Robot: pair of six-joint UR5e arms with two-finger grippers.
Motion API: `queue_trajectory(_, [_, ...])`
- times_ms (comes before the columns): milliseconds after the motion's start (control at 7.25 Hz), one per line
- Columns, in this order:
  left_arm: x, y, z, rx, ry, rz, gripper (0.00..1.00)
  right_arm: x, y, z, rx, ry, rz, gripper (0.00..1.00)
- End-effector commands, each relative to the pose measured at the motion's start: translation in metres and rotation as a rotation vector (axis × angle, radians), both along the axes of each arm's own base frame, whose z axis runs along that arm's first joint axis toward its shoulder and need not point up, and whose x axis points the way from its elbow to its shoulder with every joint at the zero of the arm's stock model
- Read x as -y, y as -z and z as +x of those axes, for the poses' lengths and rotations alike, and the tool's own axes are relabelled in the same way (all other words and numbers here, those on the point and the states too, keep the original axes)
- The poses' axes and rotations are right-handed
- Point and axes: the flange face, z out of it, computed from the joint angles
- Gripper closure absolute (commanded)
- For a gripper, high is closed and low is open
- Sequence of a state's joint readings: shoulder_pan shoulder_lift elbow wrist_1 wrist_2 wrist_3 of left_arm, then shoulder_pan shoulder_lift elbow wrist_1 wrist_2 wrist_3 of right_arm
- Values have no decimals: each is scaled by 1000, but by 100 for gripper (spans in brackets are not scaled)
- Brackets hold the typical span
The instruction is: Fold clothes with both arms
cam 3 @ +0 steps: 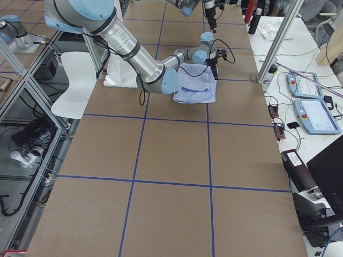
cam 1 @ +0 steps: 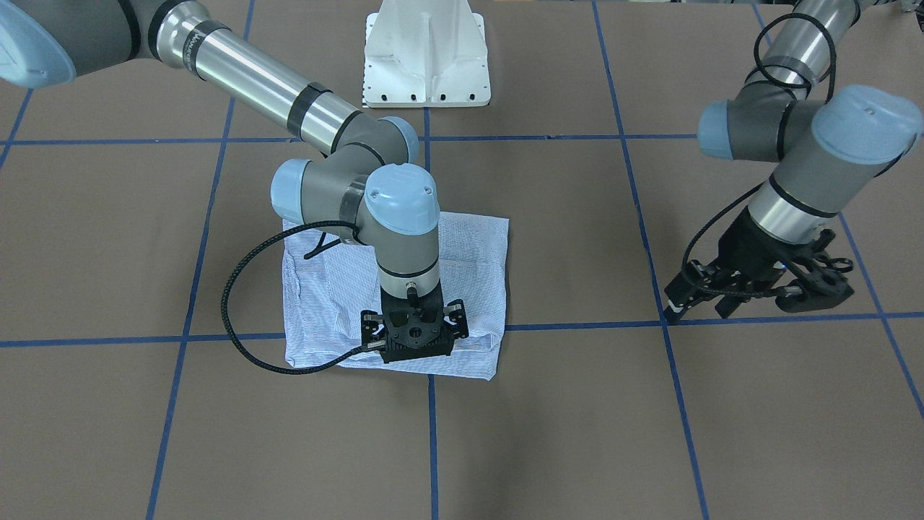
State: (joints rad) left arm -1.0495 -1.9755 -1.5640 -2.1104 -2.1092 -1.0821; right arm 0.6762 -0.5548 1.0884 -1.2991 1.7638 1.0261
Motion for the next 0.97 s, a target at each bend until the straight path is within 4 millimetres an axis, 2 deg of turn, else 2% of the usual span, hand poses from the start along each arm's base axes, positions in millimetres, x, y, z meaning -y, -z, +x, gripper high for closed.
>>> queue_trajectory(0, [6, -57, -96, 110, -52, 124, 0, 3, 17, 99, 39, 35, -125, 0])
queue_trajectory(138, [0, -89, -142, 180, -123, 222, 0, 0, -11, 168, 35, 63, -128, 0])
queue_trajectory(276, [-10, -120, -188, 214, -140, 248, 0, -8, -54, 237, -7, 105, -90, 0])
queue_trajectory(414, [-20, -142, -218, 234, -139, 246, 0, -20, -98, 293, -32, 141, -74, 0])
queue_trajectory(552, [-30, -170, -233, 268, -153, 237, 0, -35, -146, 343, -31, 165, -96, 0])
queue_trajectory(689, [-34, -202, -253, 274, -143, 188, 0, -47, -182, 384, -24, 197, -109, 0])
queue_trajectory(827, [-37, -215, -272, 284, -119, 166, 0, -58, -222, 424, -28, 221, -120, 0])
